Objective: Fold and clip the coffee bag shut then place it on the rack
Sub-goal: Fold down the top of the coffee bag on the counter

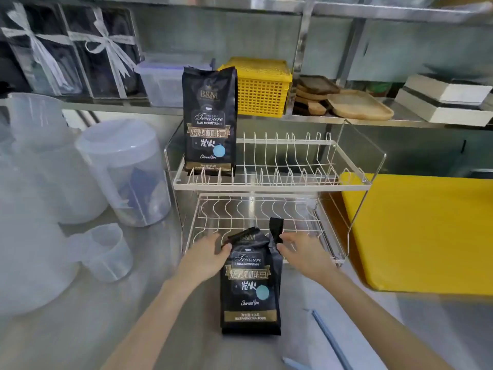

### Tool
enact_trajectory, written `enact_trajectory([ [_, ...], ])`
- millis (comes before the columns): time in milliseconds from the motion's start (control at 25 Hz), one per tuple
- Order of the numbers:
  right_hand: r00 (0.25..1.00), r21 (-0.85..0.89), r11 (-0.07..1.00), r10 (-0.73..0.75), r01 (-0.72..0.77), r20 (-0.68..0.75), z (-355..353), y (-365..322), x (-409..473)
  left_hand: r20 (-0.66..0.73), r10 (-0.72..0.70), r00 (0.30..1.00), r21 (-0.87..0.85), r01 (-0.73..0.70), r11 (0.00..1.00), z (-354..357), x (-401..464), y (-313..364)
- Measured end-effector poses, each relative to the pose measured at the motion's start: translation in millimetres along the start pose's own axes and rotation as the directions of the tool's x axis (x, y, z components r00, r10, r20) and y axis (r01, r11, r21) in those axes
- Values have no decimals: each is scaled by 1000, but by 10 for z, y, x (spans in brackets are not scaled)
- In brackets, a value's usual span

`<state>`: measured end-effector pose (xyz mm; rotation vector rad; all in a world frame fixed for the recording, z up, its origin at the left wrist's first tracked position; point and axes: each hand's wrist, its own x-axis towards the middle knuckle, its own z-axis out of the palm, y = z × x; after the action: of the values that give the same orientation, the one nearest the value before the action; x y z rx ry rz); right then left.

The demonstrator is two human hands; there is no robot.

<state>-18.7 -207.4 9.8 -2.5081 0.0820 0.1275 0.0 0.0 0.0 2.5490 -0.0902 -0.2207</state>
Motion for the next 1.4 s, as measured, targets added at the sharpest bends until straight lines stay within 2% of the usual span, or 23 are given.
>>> enact_trajectory([
  [280,994,92,993,62,-71,88,337,211,127,-67,-54,996,-204,40,978,310,77,-184],
  [480,991,140,986,77,-93,113,456,222,148,-101,-59,993,-271,29,962,365,83,-189],
  [600,991,216,971,79,-101,108,498,218,130,-74,-66,995,-319,39,947,390,40,-172],
  [800,992,236,964,106,-120,71,439,200,78,-78,-69,995,-397,32,917,376,-126,-113],
  [1000,994,360,931,86,-55,-69,436,66,-119,-109,-140,984,-550,58,833,381,-481,-145],
  [1120,988,429,903,83,-19,-131,452,22,-329,-63,-180,982,-663,94,743,366,-645,-182],
  [1280,995,484,875,29,23,-99,417,24,-608,22,-204,979,-788,143,599,323,-713,-150],
  [1360,998,498,865,-28,52,-57,363,54,-738,11,-172,985,-855,98,509,276,-728,-94],
  [1400,998,525,849,-46,63,-45,321,67,-787,-29,-160,987,-866,55,497,244,-727,-74],
])
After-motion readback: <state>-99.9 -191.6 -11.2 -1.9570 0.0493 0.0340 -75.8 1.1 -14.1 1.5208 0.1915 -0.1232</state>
